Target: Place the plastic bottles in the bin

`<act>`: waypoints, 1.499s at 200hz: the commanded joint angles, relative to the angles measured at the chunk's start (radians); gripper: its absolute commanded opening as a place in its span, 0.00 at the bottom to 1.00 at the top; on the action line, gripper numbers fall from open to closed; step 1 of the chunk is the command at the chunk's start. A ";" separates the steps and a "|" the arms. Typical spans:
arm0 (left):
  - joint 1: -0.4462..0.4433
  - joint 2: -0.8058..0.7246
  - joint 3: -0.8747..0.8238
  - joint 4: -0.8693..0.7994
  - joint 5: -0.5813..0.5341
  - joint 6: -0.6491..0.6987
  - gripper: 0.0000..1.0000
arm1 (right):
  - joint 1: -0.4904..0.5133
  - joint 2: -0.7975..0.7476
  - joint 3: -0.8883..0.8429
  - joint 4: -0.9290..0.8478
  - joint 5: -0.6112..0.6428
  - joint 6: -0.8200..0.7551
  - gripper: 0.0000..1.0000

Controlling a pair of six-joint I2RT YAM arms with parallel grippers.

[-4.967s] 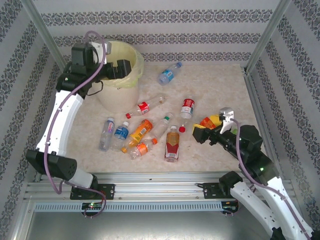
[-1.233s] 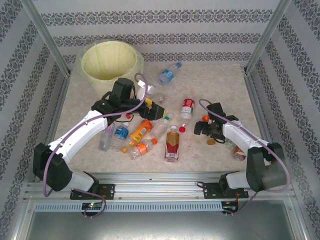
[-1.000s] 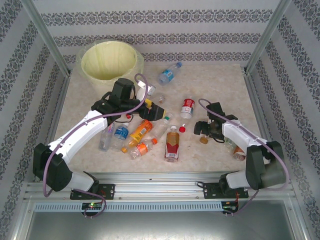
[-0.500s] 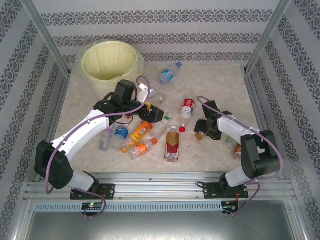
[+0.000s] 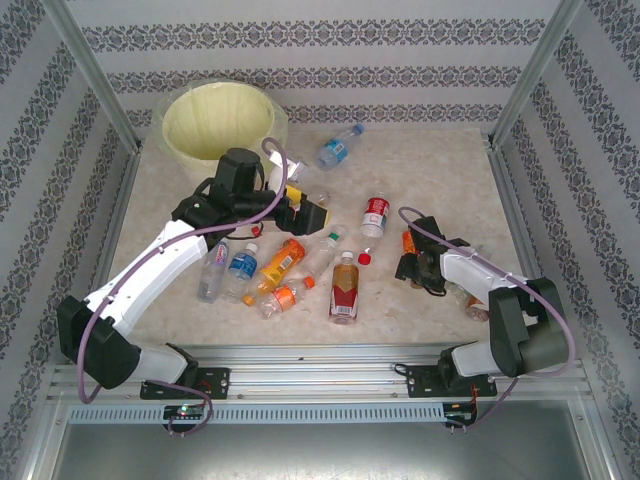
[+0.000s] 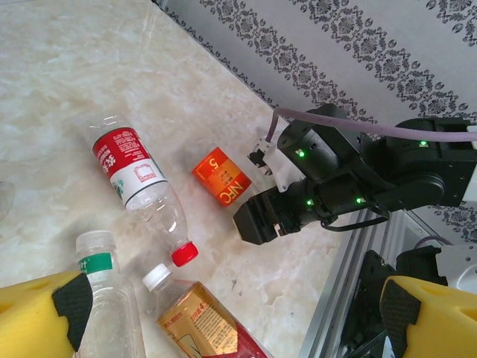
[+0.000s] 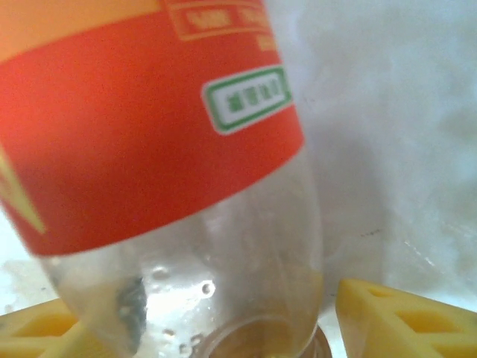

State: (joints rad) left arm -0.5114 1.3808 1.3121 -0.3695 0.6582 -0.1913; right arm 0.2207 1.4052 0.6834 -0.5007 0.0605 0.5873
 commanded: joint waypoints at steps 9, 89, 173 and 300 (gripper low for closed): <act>-0.013 0.038 0.039 -0.028 0.020 -0.013 1.00 | 0.007 -0.016 0.014 0.009 -0.040 -0.043 0.68; -0.013 0.073 -0.111 0.288 -0.002 -0.214 1.00 | 0.022 -0.019 -0.007 0.022 -0.018 -0.070 0.56; -0.014 0.162 -0.095 0.428 0.024 -0.335 1.00 | 0.035 -0.150 0.022 0.091 -0.093 -0.157 0.48; -0.030 0.268 -0.079 0.660 0.119 -0.523 1.00 | 0.083 -0.314 0.150 0.274 -0.605 -0.136 0.45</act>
State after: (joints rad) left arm -0.5293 1.6291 1.1980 0.1955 0.7334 -0.6689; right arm 0.2871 1.0985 0.7982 -0.2935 -0.4038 0.4236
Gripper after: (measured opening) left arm 0.999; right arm 0.459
